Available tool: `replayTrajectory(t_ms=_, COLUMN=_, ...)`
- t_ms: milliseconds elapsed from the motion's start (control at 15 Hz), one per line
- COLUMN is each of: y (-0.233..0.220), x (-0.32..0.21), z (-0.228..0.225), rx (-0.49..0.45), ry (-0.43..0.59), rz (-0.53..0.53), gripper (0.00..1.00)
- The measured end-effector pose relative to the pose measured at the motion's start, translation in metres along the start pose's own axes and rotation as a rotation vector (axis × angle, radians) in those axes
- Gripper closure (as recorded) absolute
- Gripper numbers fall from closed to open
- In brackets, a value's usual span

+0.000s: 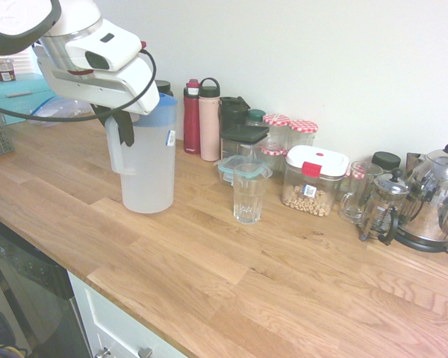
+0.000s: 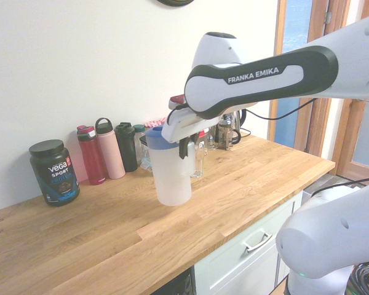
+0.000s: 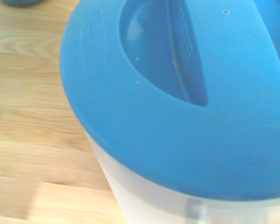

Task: Pour me some water

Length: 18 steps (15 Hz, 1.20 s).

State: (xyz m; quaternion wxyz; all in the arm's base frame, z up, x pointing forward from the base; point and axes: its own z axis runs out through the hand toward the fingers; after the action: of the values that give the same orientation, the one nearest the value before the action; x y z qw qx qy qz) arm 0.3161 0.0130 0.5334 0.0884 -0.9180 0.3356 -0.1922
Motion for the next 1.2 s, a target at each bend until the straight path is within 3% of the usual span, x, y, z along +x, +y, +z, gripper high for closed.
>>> replayTrajectory(t_ms=533, y=0.106, x=0.024, z=-0.033, rx=-0.044, ry=-0.038, rz=0.068, gripper=1.0)
replayTrajectory(t_ms=867, y=0.147, x=0.039, z=-0.035, rx=-0.114, ry=-0.026, rz=0.032, gripper=1.0)
replayTrajectory(t_ms=1200, y=0.181, x=0.085, z=-0.03, rx=-0.072, ry=-0.085, rz=-0.038, gripper=1.0)
